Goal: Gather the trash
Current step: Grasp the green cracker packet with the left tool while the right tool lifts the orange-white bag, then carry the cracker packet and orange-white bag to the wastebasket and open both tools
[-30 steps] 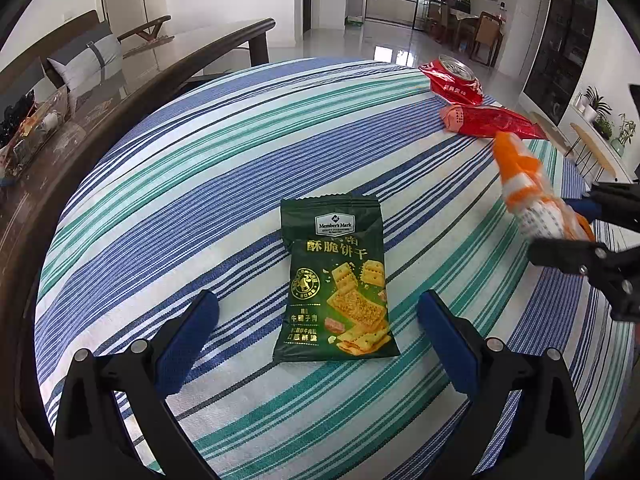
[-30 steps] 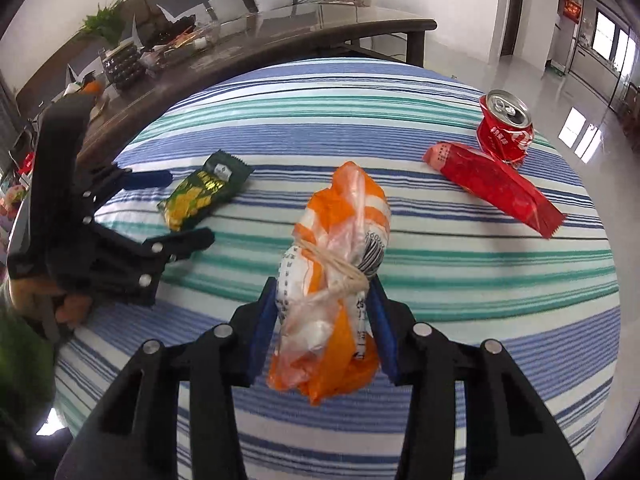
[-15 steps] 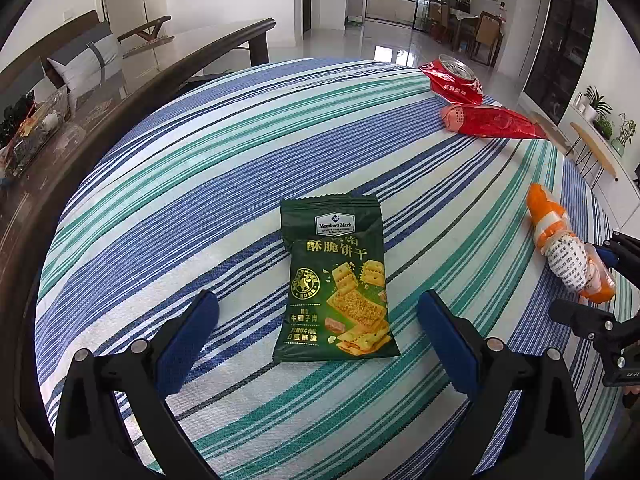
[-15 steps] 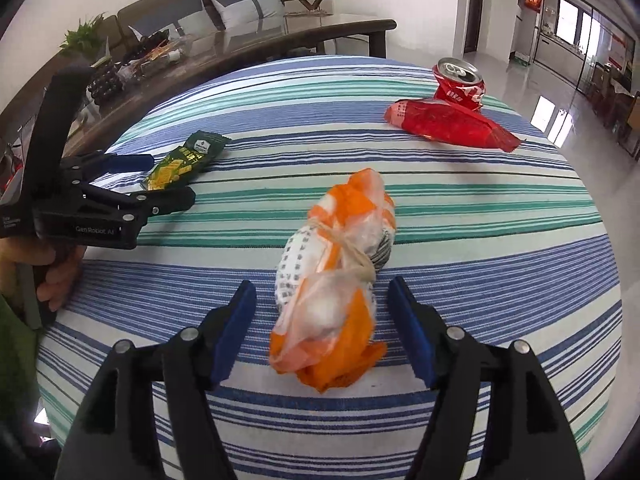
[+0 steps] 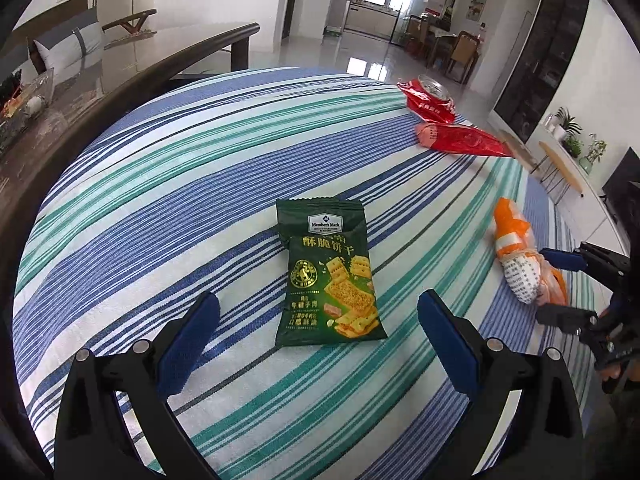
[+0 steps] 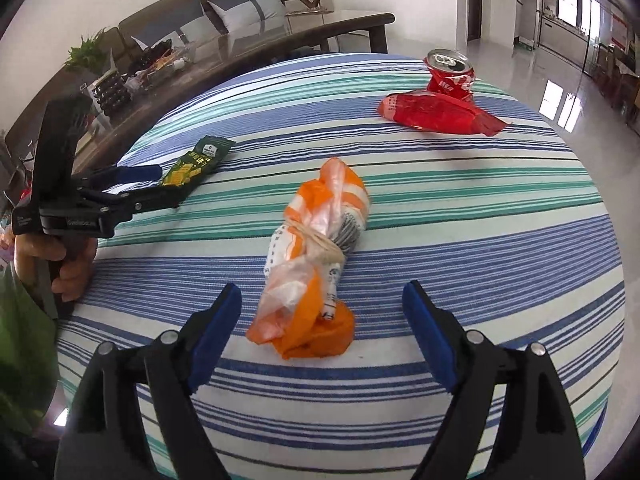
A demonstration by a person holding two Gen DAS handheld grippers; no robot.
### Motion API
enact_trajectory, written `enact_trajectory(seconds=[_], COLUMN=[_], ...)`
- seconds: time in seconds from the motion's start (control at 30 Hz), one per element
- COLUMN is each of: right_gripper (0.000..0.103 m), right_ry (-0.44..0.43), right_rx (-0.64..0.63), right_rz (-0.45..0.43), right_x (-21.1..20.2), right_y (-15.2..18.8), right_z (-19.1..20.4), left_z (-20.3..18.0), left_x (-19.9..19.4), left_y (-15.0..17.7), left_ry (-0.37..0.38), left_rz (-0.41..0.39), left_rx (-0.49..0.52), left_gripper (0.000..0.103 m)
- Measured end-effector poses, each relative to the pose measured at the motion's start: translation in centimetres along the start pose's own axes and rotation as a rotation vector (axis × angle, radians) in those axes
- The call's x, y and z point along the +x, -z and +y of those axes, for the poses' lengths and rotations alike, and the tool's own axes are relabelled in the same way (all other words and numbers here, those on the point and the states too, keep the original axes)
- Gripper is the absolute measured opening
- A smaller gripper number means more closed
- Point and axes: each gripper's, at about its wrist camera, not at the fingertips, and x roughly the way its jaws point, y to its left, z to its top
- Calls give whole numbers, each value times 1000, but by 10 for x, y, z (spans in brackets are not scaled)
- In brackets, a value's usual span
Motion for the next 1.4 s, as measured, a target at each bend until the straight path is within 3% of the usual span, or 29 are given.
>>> enact_trajectory(seconds=[0.1,0.23,0.33,0.4,0.43,0.47,0.5,0.53,0.57,0.63,0.83,1.07,1.4], right_gripper=[81,81,81,81,73,59,51,49,48,48,48,48,48], right_ry=[-17,-34,-47,-26,-13,2,9,5,-1,-8,-33,-47,173], right_rx=[28,43,37,18,11,10,18,33,45,37,38,143,345], right_rz=[20,22,89,108,105,109,114,113,104,79,14,-35,-105], right_x=[-2,2,16,23,25,28,30,30,26,16,-30,-81,-168], right_y=[-2,-17,-27,-31,-32,-33,-33,-33,-32,-30,-12,17,83], right_z=[-8,-6,1,8,9,9,8,7,6,7,-7,-55,-193], left_z=[-4,-20,-23,-25,-26,-28,-27,-27,-28,-29,-56,-132,-279], left_x=[-1,8,15,18,19,19,19,18,17,13,-9,-24,-24], left_y=[2,-2,-8,-13,-15,-17,-19,-20,-22,-23,-13,-11,-24], left_ry=[-1,-73,-101,-131,-146,-148,-150,-153,-148,-154,-61,72,255], left_rz=[13,55,68,73,75,75,71,65,61,56,17,-4,4], left_rx=[29,93,96,91,92,89,84,81,77,60,43,92,240], left_gripper=[98,98,97,88,85,78,67,58,38,35,33,33,33])
